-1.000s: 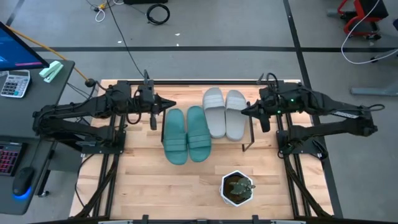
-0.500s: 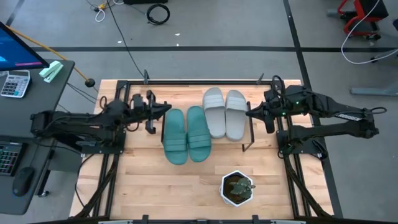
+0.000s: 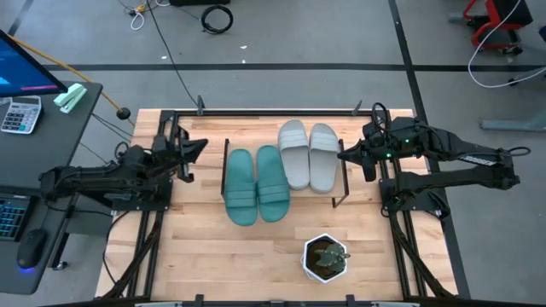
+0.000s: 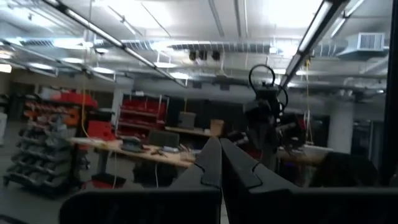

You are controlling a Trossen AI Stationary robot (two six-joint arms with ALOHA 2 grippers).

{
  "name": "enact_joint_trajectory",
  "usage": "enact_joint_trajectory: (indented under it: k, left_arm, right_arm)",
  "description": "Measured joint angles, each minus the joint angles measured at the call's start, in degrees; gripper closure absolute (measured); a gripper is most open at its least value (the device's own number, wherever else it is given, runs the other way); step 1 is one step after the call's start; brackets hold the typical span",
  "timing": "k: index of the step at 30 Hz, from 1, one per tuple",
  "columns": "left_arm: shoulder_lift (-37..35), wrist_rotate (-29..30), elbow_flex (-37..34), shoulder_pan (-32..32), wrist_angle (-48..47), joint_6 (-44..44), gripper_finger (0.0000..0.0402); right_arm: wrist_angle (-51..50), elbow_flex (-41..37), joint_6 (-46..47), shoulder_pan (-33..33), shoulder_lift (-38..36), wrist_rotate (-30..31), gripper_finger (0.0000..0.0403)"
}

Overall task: Pick and place slides into the shelf
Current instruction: Return to Home Position

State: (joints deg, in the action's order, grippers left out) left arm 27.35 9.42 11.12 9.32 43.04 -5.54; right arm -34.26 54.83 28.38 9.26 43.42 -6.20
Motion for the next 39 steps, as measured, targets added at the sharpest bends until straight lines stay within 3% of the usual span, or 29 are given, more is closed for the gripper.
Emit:
enact_joint_trajectory:
  k: [12, 27, 36, 39]
  left_arm:
    - [-14.88, 2.41, -2.30, -0.28, -12.82, 2.74, 0.0401]
    - [-21.14, 4.10, -2.33, -0.31, -25.32, 3.70, 0.0401]
    - [-21.09, 5.44, -10.56, -2.77, -11.31, 2.10, 0.0401]
    - [-21.00, 7.27, -10.47, -4.60, -11.91, 4.29, 0.0401]
  right_arm:
    - [0.00, 0.00, 3.73, 0.00, 0.02, 1.33, 0.0403]
    - [-0.07, 0.00, 5.20, 0.00, 0.02, 2.43, 0.0402]
    - [-2.41, 0.00, 7.73, -0.02, 0.04, 2.90, 0.0402]
    - [-2.74, 0.00, 8.03, 0.00, 0.04, 2.91, 0.0402]
